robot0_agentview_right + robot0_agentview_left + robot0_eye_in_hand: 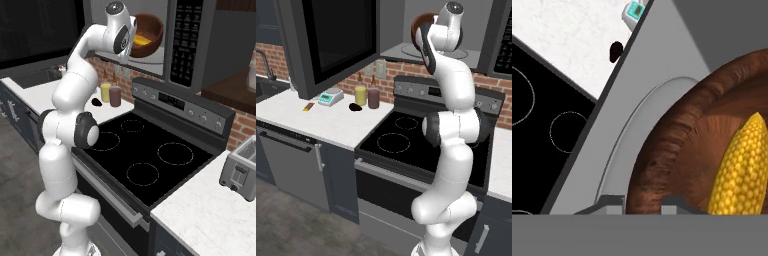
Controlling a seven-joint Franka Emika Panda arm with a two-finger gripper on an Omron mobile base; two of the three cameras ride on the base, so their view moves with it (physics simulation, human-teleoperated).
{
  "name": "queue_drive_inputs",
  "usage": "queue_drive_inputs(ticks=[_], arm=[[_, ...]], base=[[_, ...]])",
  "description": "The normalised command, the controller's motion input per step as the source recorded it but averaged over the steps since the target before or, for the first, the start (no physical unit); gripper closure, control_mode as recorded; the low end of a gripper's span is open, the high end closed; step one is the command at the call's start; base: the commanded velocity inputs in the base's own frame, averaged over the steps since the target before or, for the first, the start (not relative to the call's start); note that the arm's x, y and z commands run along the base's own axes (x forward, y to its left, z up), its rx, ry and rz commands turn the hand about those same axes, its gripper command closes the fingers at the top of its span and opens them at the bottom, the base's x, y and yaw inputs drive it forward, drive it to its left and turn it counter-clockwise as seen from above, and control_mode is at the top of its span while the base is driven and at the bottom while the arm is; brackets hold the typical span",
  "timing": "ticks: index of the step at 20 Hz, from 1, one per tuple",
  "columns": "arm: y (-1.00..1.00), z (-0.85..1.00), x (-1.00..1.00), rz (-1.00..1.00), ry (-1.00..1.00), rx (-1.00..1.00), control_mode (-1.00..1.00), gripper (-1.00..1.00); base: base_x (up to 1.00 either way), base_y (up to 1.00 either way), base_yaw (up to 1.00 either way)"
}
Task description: Pick the corn from the sink and place it in the bowl. Then pick the bowl and place it in the microwave. Then close the microwave door and press the start button.
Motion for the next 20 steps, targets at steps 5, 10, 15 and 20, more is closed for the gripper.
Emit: queue_drive_inputs(ticks=[5, 10, 15, 20], arm=[[-0.01, -0.51, 0.04, 0.0, 0.02, 0.0, -1.0, 1.0], [-0.04, -0.38, 0.11, 0.0, 0.02, 0.0, -1.0, -1.0], [0.0, -0.01, 0.17, 0.0, -0.03, 0.0, -1.0, -1.0], [0.0, 0.0, 0.04, 0.0, -0.18, 0.01, -1.0, -1.0]], base=[[0.0, 0.0, 0.0], [0.0, 0.0, 0.0], [0.0, 0.0, 0.0], [0.0, 0.0, 0.0]])
